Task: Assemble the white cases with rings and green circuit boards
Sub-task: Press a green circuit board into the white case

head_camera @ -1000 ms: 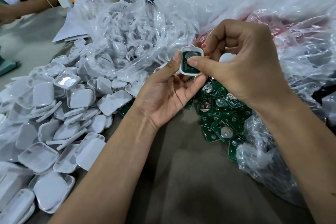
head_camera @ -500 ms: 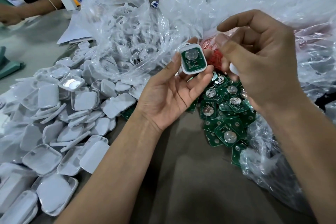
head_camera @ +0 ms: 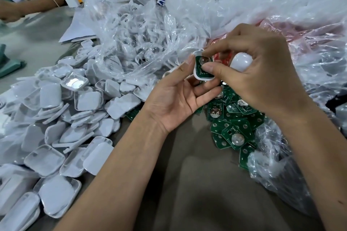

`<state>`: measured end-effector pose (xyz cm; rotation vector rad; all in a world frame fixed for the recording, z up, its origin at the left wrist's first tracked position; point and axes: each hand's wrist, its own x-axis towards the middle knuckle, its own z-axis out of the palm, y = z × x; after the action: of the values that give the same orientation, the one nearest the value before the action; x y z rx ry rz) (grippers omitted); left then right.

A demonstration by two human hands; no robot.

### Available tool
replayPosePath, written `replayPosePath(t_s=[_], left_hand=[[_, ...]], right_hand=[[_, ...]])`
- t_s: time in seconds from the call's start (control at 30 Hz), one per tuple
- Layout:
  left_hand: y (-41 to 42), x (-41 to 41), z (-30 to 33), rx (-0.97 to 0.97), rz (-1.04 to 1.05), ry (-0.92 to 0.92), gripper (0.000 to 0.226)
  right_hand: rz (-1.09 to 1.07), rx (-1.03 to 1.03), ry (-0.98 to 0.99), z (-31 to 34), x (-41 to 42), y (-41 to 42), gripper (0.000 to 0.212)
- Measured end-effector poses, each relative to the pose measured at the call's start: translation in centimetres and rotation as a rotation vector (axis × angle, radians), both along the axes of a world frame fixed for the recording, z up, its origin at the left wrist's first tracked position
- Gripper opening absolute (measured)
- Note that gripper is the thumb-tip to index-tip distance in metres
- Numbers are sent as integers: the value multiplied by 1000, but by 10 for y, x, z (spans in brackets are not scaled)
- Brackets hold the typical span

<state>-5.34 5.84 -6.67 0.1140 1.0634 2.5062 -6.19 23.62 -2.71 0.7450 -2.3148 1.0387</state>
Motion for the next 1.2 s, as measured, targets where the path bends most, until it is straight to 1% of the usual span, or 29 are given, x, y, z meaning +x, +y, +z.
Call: replayPosePath(t_s=[0.1, 0.27, 0.43, 0.63, 0.9, 1.2], left_hand=[[0, 0, 0, -21, -1, -17, 30], [0, -1, -2, -36, 18, -34, 37], [1, -2, -2, -3, 14, -42, 29], [0, -2, -2, 27, 9, -51, 28], [2, 1, 1, 34, 11, -68, 30], [1, 2, 1, 7, 2, -60, 38]], right_hand=[[10, 24, -14, -1, -2, 1, 19], [41, 81, -15, -7, -6, 0, 15], [44, 69, -10, -10, -8, -1, 14], [47, 26, -24, -9, -6, -2, 15], [45, 55, -12, -9, -5, -2, 14], [45, 67, -31, -8, -5, -2, 15]])
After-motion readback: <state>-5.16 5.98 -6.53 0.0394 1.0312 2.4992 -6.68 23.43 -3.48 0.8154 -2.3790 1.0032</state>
